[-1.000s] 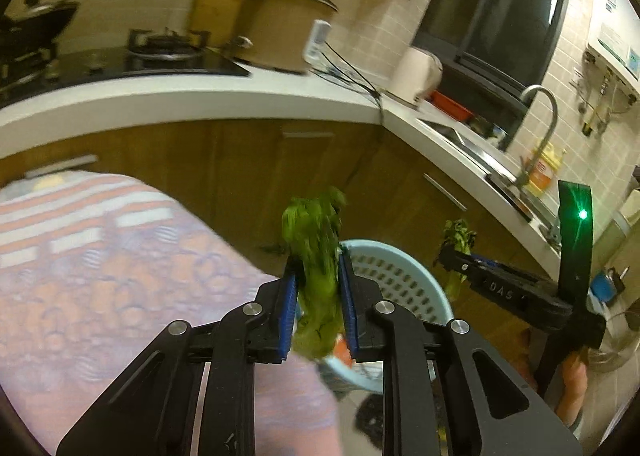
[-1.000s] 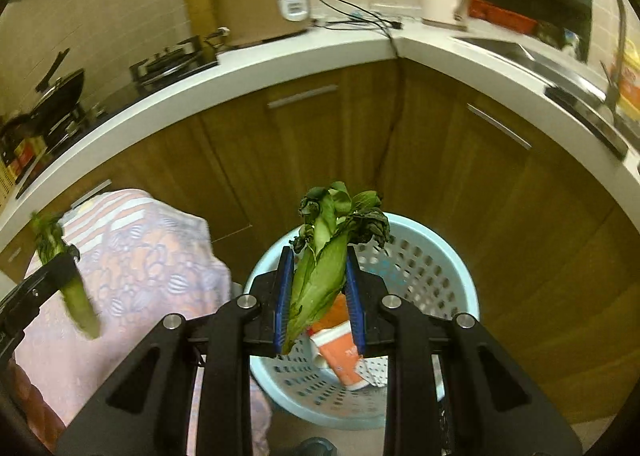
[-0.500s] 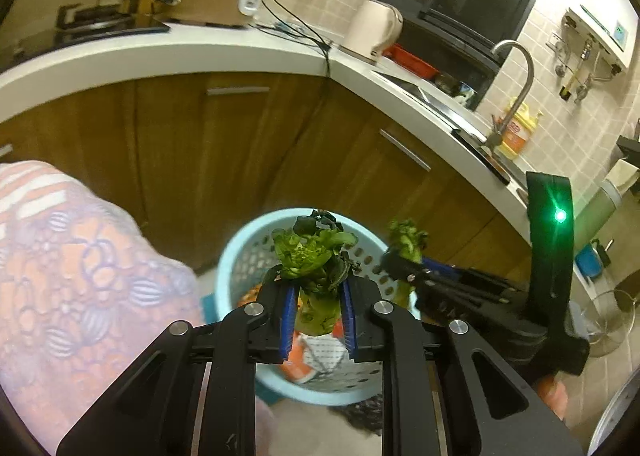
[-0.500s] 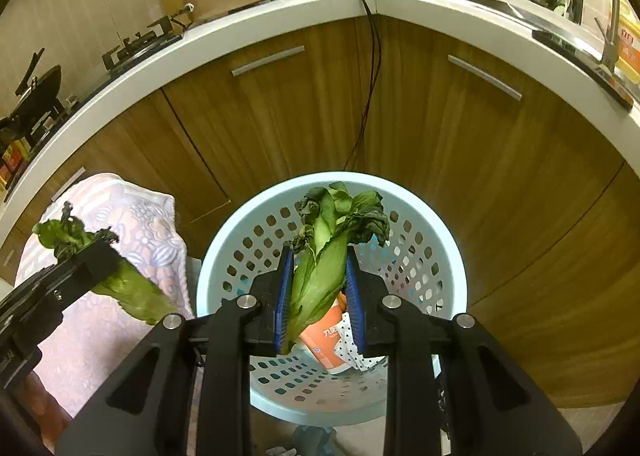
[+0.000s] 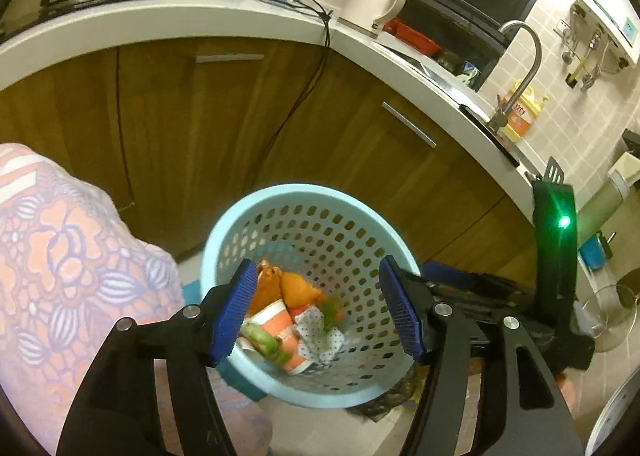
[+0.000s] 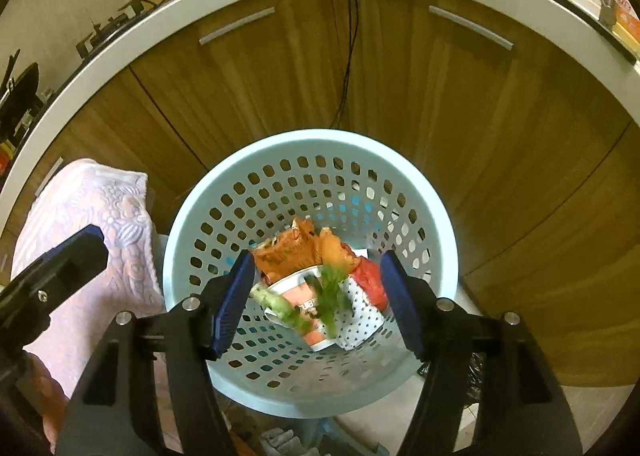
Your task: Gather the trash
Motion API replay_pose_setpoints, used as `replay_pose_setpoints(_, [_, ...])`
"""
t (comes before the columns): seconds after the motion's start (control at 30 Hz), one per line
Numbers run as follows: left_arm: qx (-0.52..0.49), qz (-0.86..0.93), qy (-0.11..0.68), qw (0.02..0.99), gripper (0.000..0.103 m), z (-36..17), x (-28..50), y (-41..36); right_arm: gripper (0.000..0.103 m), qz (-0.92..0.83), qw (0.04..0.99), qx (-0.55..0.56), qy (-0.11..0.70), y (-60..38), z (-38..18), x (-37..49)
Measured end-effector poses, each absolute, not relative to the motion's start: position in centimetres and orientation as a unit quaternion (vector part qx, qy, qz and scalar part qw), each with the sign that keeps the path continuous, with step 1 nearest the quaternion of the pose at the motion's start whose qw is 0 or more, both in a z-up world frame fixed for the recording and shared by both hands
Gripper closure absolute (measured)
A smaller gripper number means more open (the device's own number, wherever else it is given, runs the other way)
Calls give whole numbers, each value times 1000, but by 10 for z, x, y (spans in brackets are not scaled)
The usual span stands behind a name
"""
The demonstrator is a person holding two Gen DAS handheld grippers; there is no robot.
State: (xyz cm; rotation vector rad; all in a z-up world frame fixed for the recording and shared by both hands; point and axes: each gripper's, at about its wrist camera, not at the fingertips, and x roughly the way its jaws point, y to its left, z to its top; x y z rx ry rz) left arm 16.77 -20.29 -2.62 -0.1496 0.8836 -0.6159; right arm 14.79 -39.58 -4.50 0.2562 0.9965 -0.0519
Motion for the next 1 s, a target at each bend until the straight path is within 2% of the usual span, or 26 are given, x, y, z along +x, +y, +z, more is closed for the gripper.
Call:
replay_pose_setpoints(0.2, [-61, -277, 381, 880, 42, -10, 142, -175, 42, -17, 891, 122, 436, -387, -21, 130])
replay_pose_setpoints(0.43, [-41, -226, 305, 924, 27, 21, 97, -137, 41, -3, 931, 96, 351, -352, 23, 97])
replay_pose_setpoints(0.53, [-24, -195, 263, 945, 19, 34, 77, -126, 36, 7, 941, 94, 324, -341, 40, 84])
replay_pose_setpoints(0.63, [-19, -172, 238, 956, 16, 39, 69, -117, 33, 3, 954, 80, 288, -329, 54, 70])
replay_pose_setpoints(0.77, [-8, -161, 230, 960, 16, 33, 70, -110, 27, -6, 961, 77, 265, -322, 58, 60])
replay_pose_setpoints(1.0, [-21, -142, 221, 965, 16, 24, 68, -96, 26, -19, 960, 88, 267, -316, 53, 52])
